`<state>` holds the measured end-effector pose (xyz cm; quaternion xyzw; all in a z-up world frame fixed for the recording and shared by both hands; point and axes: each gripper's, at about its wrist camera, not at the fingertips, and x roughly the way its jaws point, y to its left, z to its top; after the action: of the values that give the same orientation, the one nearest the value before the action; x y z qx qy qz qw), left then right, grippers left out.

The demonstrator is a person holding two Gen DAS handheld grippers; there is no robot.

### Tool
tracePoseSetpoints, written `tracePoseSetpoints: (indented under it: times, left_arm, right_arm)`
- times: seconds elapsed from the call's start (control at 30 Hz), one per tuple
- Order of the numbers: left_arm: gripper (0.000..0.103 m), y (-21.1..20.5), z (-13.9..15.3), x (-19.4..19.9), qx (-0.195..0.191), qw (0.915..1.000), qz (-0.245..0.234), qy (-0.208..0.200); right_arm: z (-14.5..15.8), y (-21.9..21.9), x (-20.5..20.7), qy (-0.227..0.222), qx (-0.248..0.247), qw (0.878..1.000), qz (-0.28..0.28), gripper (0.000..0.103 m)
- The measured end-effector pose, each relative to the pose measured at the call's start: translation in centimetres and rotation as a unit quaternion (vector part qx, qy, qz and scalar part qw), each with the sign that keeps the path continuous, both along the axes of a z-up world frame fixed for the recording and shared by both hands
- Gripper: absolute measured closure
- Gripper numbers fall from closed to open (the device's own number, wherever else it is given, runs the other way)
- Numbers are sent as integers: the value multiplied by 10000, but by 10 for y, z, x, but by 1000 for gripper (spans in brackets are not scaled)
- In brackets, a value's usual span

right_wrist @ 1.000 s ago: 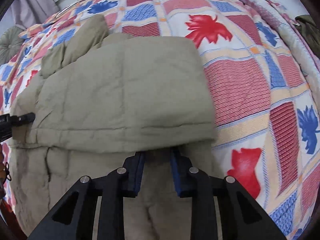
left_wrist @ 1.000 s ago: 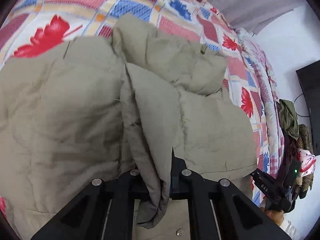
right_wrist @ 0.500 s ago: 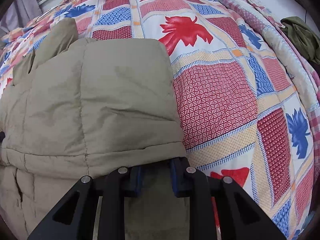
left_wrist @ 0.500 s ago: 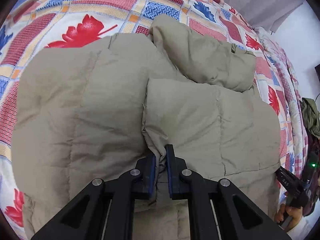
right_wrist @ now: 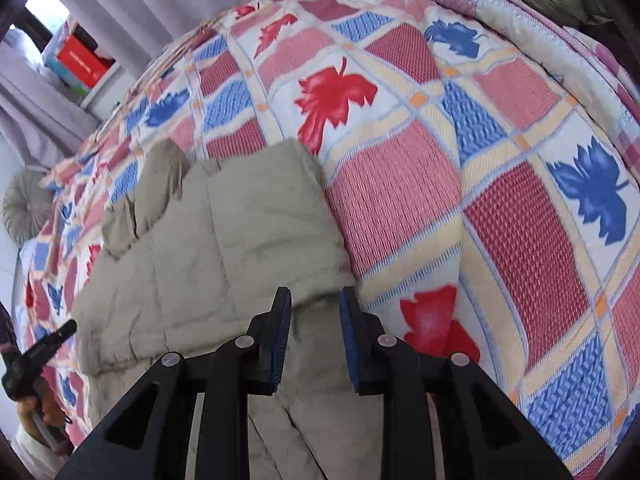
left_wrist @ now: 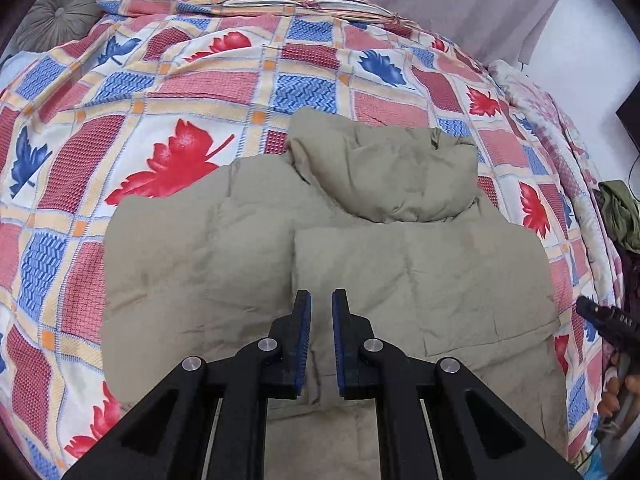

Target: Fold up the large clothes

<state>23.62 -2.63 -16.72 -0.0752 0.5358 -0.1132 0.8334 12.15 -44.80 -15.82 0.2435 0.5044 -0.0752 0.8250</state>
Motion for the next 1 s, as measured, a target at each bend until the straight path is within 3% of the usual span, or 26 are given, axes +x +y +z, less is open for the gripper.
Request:
tracePoseSetpoints:
  times: [0.07,0.2,0.33,0.5,0.77,1.0]
  left_arm:
    - [91,-18,-8,0,99,9998,-148,19]
    - [91,-38,-49,-3,863,9953,-314,324]
    - [91,-30,-69,-2,570,9971,-195,470]
    - [91,-29,-62,-3,628,9964,-137,547]
    - [91,-12,-29,-30,636,9969,-124,442]
    - [91,8,-19,-65,866,9944,-126,599]
  right_arm:
    - [-1,-3,22,-95,144,9999,13,75]
    - [-24,20,49,202,77,9987,464,75]
    - [-59,33,46,536,-128,9964,640,76]
    - [-74,32,47,539,-73,9968,592,76]
    - [-35,41,24,499,-212,9967,600,75]
    - [-28,61,-22,693,71,9963,509,71]
